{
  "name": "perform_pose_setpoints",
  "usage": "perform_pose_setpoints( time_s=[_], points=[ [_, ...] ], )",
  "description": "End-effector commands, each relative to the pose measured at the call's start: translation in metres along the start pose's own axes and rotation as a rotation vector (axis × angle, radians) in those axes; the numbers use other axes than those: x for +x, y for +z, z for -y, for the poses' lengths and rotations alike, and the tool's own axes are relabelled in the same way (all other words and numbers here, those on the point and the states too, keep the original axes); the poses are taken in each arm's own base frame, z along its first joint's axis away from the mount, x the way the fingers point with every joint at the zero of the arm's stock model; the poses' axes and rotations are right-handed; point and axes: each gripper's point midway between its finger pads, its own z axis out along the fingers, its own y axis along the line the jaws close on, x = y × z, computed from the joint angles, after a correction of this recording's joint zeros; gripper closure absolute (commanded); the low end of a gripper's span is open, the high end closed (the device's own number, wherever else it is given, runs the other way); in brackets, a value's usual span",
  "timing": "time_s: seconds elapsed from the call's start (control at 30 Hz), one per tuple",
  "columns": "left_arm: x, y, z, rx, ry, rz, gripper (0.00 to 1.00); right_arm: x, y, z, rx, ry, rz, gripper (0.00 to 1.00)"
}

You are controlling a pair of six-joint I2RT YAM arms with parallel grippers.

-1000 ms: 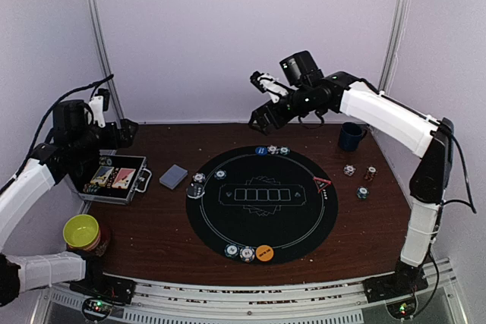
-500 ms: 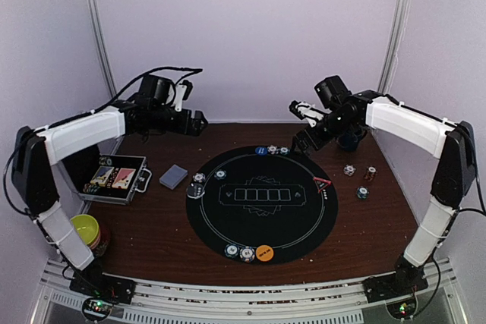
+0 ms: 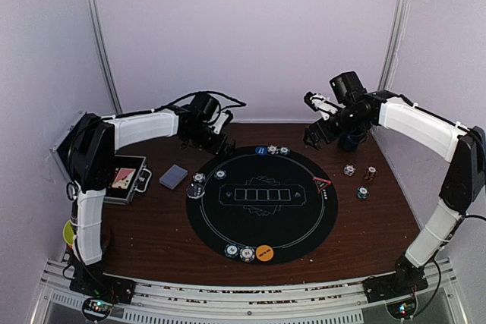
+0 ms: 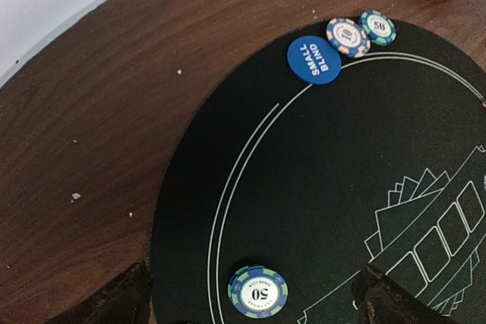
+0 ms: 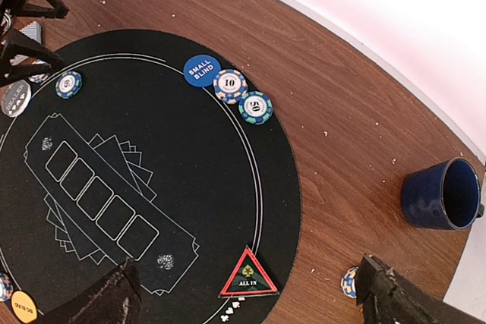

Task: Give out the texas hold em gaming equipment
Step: Place the poker chips pile in the dealer area, then adjust the poker chips pile in the dealer area.

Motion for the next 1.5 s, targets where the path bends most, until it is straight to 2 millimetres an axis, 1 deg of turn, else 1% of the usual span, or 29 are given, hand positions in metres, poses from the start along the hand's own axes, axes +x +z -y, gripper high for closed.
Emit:
perform_pose_setpoints(
  time_s=[0.0,0.07,0.23,0.43,0.57,0.7,0.87,1.0,1.2,1.47],
  points=[
    [0.007,0.014,0.001,0.026,0.035,-0.041,0.06,-0.007,-0.012,0.008,0.045,-0.006,0.045,0.0],
    [0.016,0.024,0.002,0.034,0.043,-0.075,0.08,-0.006,-0.012,0.007,0.043,-0.007,0.045,0.0],
    [0.033,0.037,0.003,0.051,0.054,-0.142,0.12,-0.005,-0.01,0.007,0.044,-0.006,0.043,0.0],
    [0.046,0.041,0.0,0.036,0.061,-0.199,0.15,-0.004,-0.008,0.007,0.039,-0.006,0.04,0.0],
    [0.058,0.046,0.003,0.056,0.065,-0.236,0.2,-0.003,-0.007,0.006,0.036,-0.006,0.039,0.0],
    [0.068,0.052,0.001,0.052,0.067,-0.268,0.23,-0.003,-0.006,0.005,0.032,-0.006,0.039,0.0],
    [0.073,0.053,0.0,0.046,0.074,-0.283,0.27,-0.003,-0.005,0.005,0.03,-0.006,0.038,0.0],
    [0.076,0.053,-0.002,0.036,0.074,-0.295,0.28,-0.003,-0.006,0.004,0.028,-0.006,0.041,0.0],
    [0.087,0.059,-0.002,0.033,0.086,-0.335,0.33,-0.004,-0.007,0.004,0.025,-0.005,0.043,0.0],
    [0.09,0.058,-0.002,0.025,0.09,-0.349,0.43,-0.005,-0.009,0.003,0.021,-0.005,0.049,0.0]
  ],
)
